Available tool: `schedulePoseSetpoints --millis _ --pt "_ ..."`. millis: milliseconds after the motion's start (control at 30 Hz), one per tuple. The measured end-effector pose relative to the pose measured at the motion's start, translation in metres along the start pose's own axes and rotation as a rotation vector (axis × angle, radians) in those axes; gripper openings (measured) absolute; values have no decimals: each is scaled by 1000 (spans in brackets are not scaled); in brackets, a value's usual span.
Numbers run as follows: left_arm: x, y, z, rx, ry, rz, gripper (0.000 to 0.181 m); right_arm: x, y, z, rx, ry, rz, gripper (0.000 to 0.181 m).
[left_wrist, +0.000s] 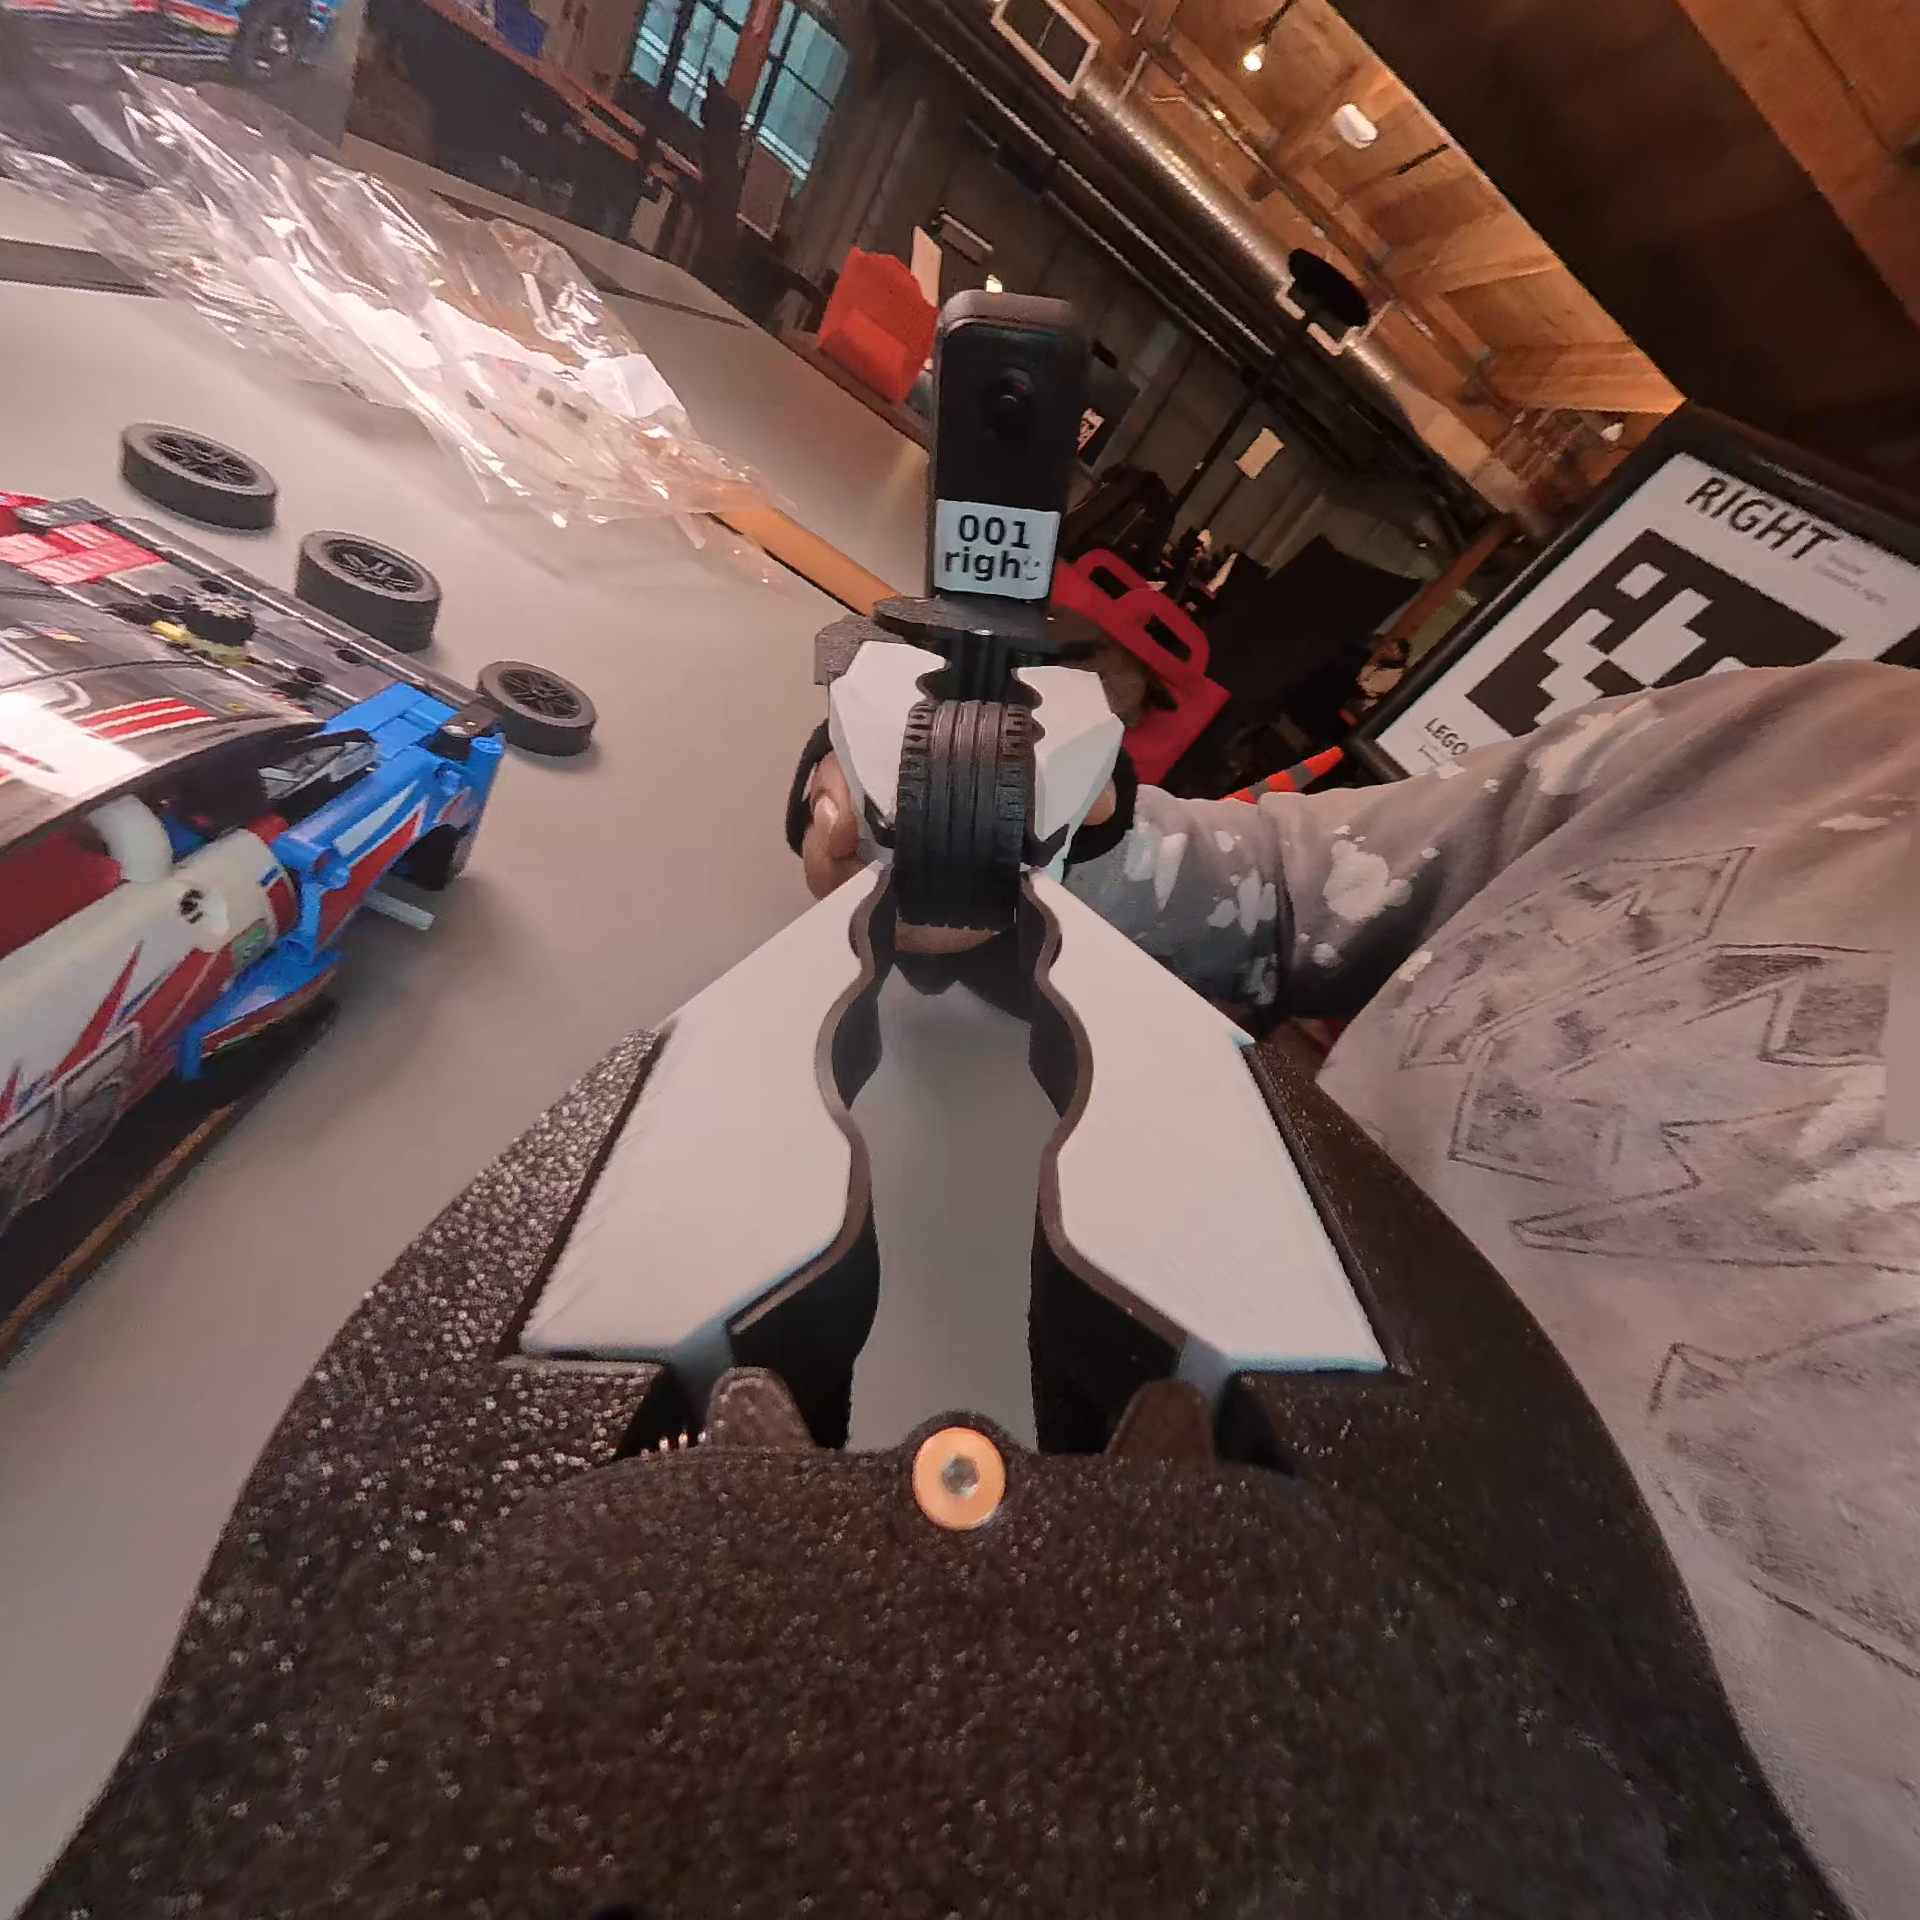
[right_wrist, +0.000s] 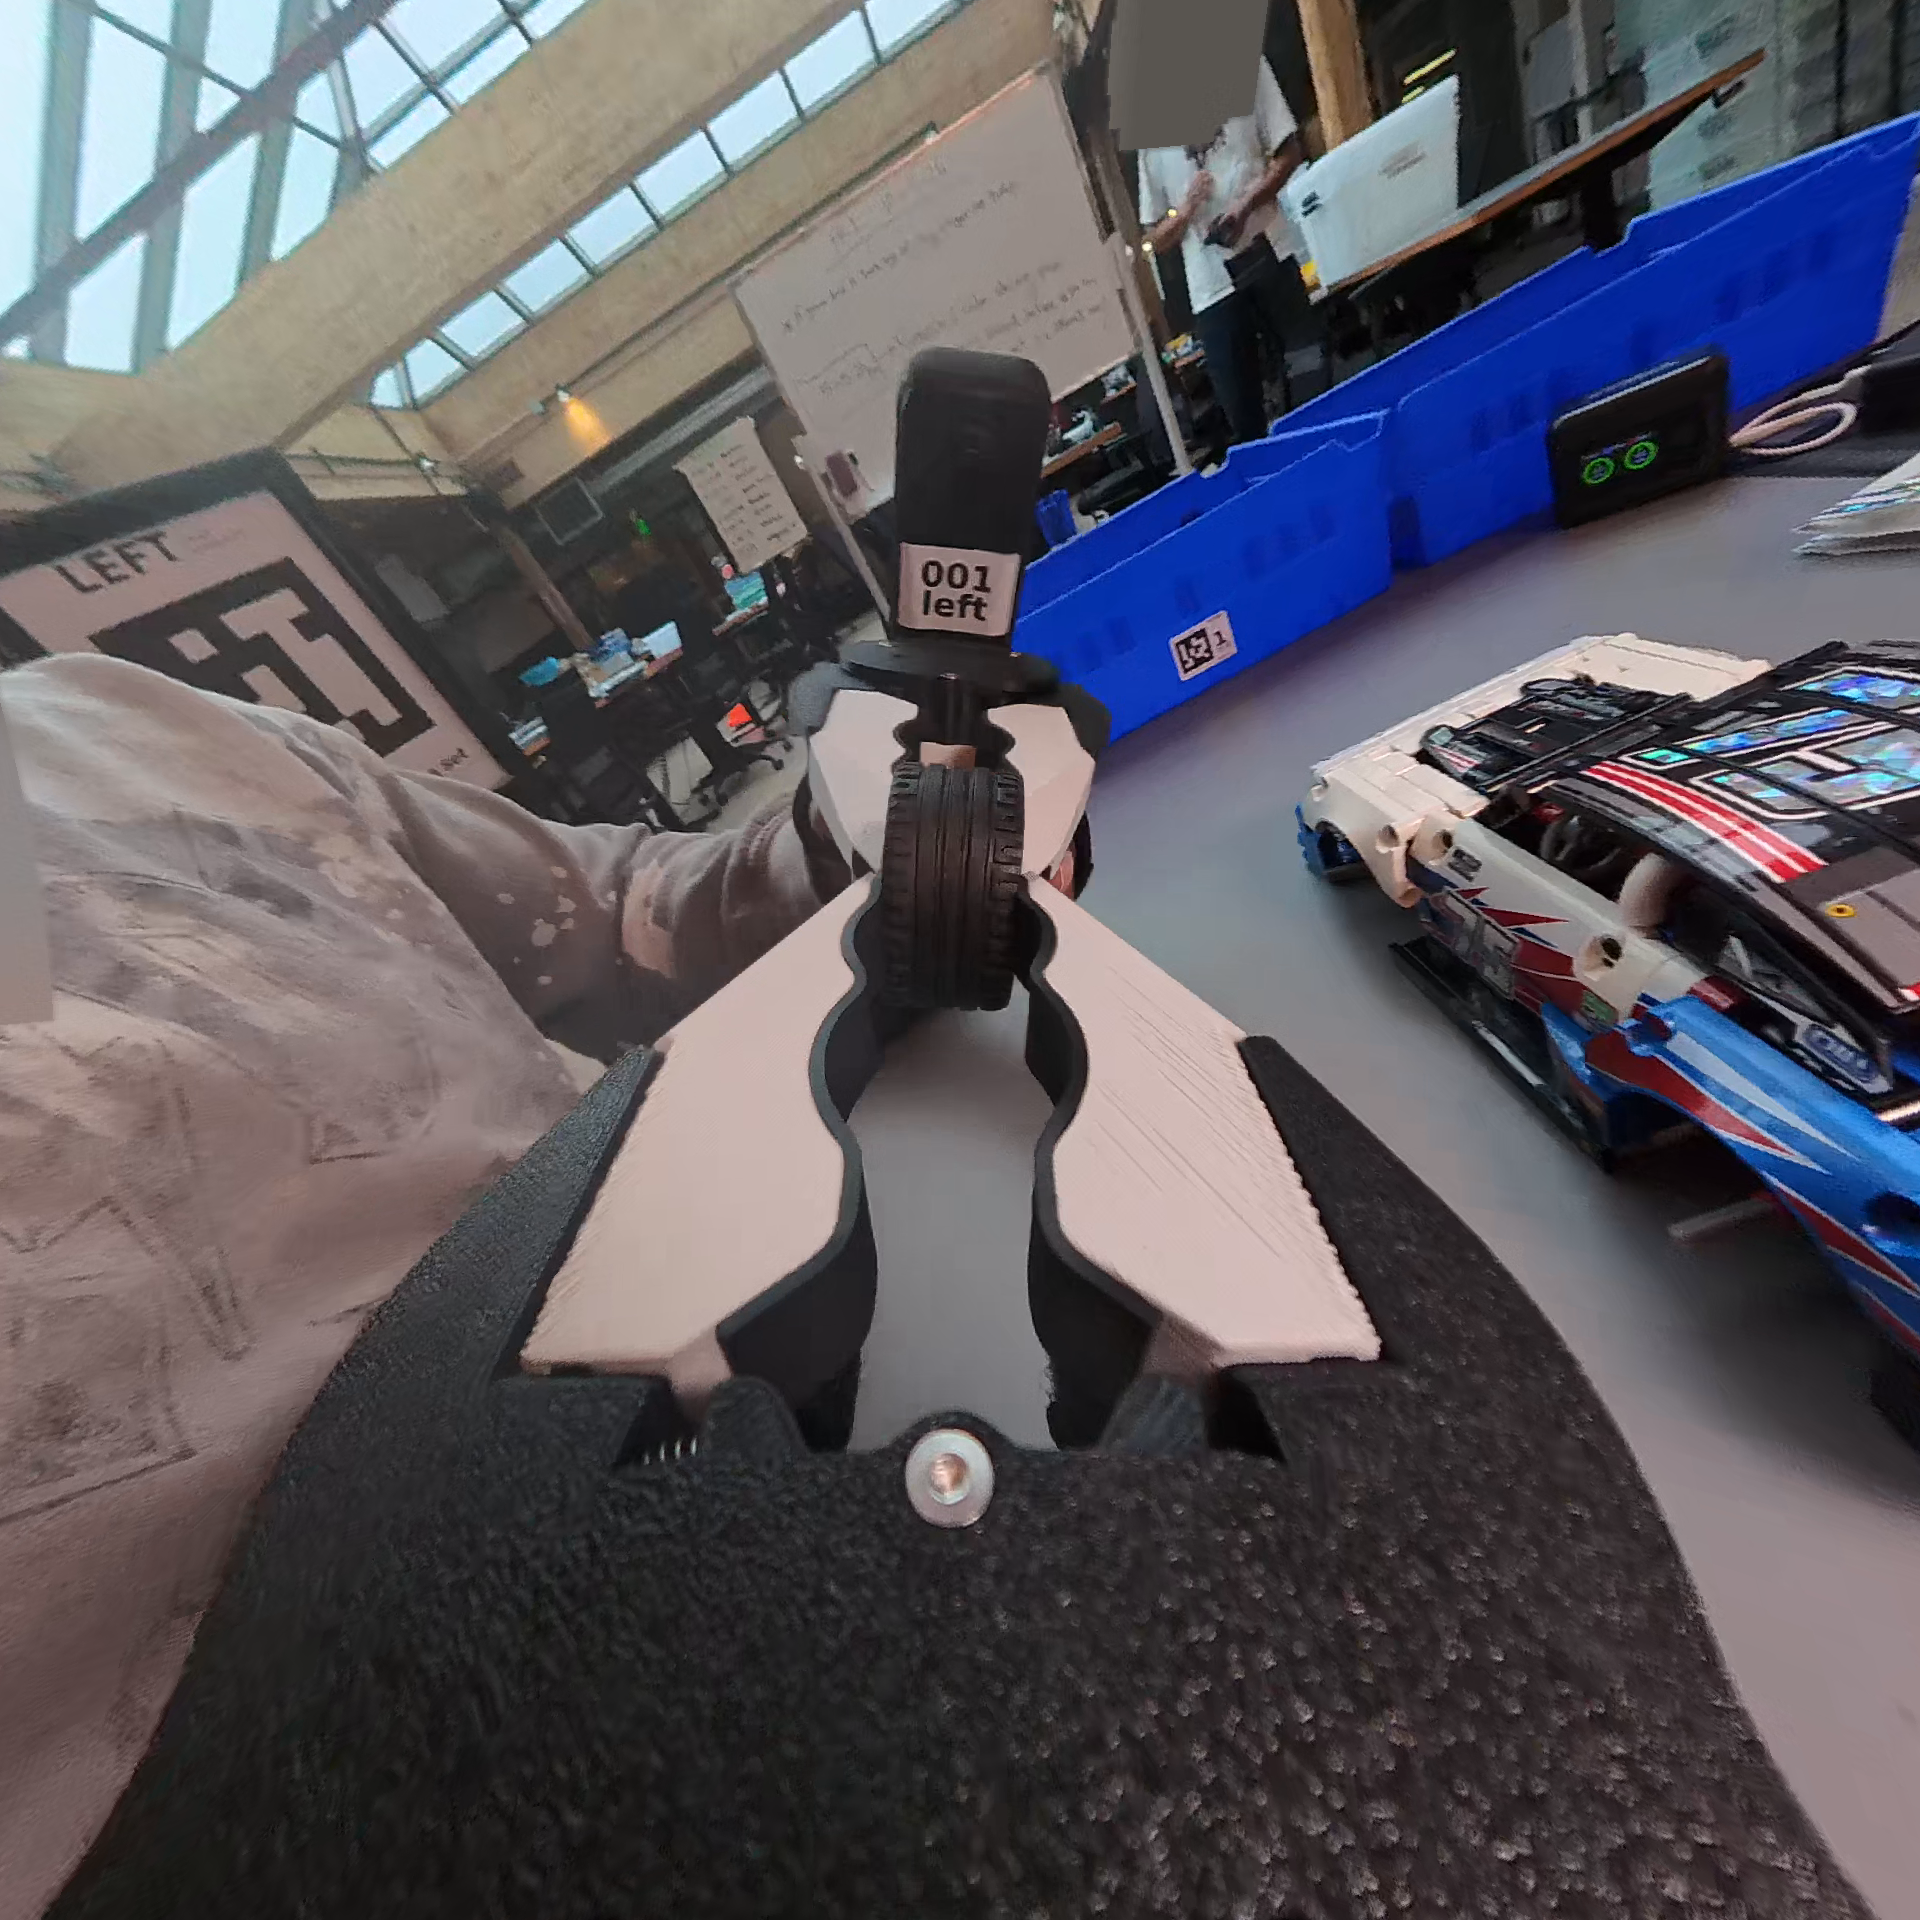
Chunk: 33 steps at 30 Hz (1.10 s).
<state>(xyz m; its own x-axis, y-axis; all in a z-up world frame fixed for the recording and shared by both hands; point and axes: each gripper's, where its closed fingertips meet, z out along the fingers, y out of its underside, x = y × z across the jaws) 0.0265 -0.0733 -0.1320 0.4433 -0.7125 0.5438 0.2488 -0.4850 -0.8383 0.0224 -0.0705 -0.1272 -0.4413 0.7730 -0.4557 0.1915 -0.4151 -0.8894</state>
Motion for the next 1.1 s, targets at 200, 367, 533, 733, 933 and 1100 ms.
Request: schedulePoseSetpoints --millis 200,367,533,733,933,1100 --pt "-4 -2 -2 -17 -39 60 21 4 -1 0 8 16 8 22" --pt "9 1 -2 -19 86 24 20 -10 0 -1 6 -110 72 22" --pt "23 3 -4 -28 188 -7 18 -27 1 -1 -3 -212 89 21" --pt "37 6 -2 -58 272 -26 16 -46 3 -4 -16 -298 38 19" --pt "24 8 1 -64 215 -14 0 -88 7 -21 -49 -546 14 19" --pt "45 5 -3 -76 208 141 0 -102 4 -3 -44 -483 -91 19"
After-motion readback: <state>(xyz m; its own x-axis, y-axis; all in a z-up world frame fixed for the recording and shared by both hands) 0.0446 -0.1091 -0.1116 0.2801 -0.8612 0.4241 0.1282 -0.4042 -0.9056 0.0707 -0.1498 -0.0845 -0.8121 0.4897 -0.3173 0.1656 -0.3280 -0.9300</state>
